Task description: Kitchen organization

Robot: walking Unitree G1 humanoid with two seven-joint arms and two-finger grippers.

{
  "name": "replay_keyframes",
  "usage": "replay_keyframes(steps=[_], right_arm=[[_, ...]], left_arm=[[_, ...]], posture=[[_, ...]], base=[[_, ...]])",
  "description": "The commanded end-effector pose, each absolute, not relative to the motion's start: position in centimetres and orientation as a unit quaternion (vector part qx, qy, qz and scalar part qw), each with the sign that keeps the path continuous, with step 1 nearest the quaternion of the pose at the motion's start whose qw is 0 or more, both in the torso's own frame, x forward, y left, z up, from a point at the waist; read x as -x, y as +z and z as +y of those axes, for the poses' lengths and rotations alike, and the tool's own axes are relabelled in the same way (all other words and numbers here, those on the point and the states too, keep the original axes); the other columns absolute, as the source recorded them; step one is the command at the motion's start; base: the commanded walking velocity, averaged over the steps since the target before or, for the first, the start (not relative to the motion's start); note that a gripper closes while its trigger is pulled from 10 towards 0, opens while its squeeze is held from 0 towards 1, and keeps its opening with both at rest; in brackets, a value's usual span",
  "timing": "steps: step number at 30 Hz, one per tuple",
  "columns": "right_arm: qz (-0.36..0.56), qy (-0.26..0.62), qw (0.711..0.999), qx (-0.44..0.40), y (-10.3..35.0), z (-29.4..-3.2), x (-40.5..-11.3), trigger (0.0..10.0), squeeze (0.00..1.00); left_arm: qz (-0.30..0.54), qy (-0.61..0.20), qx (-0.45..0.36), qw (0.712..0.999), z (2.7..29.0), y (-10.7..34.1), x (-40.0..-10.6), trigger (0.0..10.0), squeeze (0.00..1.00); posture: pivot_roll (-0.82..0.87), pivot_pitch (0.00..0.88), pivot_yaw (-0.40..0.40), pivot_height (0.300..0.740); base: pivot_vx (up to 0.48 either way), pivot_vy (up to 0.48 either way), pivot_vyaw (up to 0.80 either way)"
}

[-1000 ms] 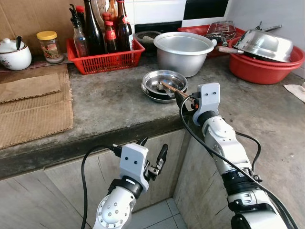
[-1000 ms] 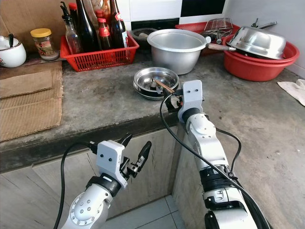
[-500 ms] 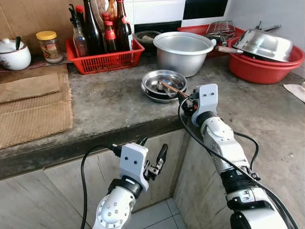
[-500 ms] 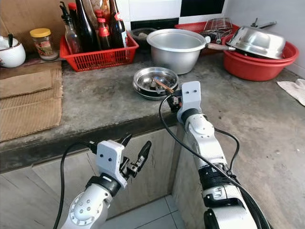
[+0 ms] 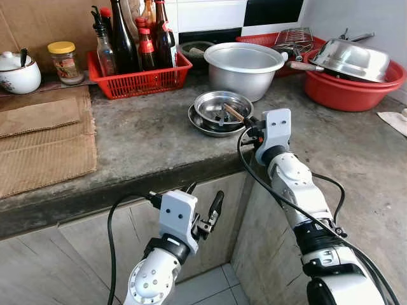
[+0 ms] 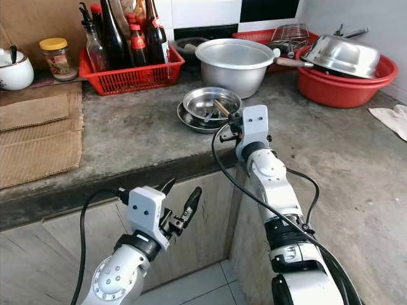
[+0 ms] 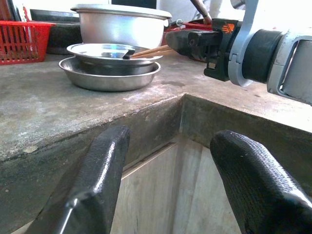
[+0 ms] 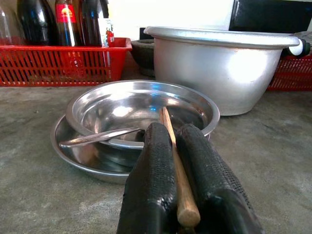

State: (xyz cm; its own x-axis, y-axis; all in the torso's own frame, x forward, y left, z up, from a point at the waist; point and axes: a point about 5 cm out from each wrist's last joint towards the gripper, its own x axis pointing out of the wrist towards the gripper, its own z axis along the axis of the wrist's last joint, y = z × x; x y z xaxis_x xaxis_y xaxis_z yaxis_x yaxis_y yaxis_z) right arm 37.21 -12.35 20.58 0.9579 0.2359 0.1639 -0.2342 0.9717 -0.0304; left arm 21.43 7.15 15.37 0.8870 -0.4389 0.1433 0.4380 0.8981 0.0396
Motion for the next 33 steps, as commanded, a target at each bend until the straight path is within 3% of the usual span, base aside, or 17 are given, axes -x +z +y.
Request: replay_keyframes(steps=[1, 22, 33], right_arm=[[-0.094, 0.111, 0.989, 0.001, 21.1, -12.7, -37.4, 0.0, 0.00], [-0.163, 0.093, 0.979, -0.075, 24.8, -13.5, -36.3, 0.0, 0.00], [-0.212, 0.009, 0.976, -0.042, 25.2, -15.0, -31.0, 0.0, 0.00]], left_arm=[[-0.077, -0.226, -0.007, 0.971, 7.1, 15.4, -21.5, 10.0, 0.00], [-0.078, -0.226, -0.011, 0.971, 7.0, 15.3, -21.8, 10.0, 0.00], [-0.071, -0.213, -0.006, 0.974, 7.7, 15.1, -22.1, 10.0, 0.00]], posture=[[0.13, 0.070, -0.088, 0.740], [0.13, 0.060, -0.088, 0.740], [0.12, 0.045, -0.075, 0.740]], base=[[0.000, 0.000, 0.00], [0.000, 0.000, 0.00], [0.000, 0.000, 0.00]])
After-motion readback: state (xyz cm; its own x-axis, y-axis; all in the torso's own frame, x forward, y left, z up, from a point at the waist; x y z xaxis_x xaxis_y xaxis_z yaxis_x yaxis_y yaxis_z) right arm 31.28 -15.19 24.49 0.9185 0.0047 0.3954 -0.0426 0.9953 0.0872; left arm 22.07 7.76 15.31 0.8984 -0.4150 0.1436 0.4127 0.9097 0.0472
